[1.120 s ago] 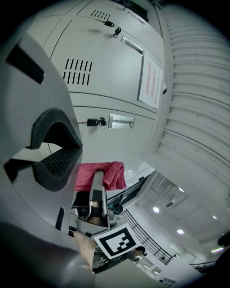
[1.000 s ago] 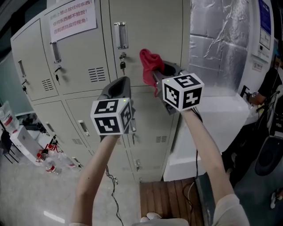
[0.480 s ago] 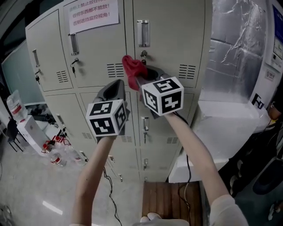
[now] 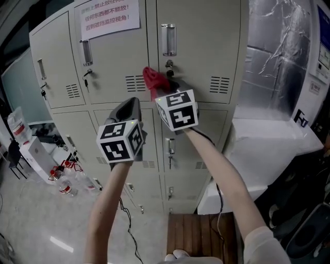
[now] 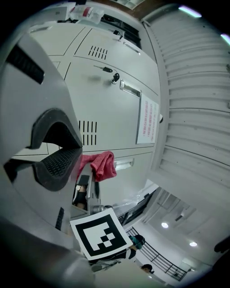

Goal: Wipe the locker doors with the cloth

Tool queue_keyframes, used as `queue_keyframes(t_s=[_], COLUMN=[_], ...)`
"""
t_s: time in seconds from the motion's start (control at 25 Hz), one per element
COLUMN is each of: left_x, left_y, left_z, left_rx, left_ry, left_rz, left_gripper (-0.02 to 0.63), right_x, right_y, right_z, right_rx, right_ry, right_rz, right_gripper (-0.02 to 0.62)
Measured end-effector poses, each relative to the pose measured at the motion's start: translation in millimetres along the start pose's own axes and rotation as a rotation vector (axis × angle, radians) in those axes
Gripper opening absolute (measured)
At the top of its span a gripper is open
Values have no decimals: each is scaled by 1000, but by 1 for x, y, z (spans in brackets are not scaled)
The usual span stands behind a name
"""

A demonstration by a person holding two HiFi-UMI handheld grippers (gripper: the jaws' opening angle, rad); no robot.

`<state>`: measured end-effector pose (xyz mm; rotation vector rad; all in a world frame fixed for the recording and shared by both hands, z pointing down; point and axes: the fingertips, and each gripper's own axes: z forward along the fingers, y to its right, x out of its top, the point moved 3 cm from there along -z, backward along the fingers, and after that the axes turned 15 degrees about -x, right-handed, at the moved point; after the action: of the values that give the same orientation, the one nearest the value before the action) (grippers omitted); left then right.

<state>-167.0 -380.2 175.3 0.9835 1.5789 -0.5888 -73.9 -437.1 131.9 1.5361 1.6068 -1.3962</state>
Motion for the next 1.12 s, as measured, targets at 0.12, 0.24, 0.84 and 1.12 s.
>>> queue_keyframes(t_s=[0.12, 0.24, 0.84, 1.12], left_x=[-1, -3, -8, -3], left_y=[2, 4, 41, 73], left_z=[3, 6, 42, 63], left_rx=[-7, -13, -86, -144], left_ry=[-2, -4, 13, 24], left_rz=[-2, -3, -37, -34], left_gripper=[17, 17, 17, 17], right_x=[-2, -2, -14, -22], right_y=[4, 6, 63, 107], right_z=[3, 3, -18, -37], right_rx=[2, 5, -55, -112], right_ry=[-2, 4, 6, -10], right_rz=[-13, -19, -54, -62], right_gripper=[26, 26, 26, 26])
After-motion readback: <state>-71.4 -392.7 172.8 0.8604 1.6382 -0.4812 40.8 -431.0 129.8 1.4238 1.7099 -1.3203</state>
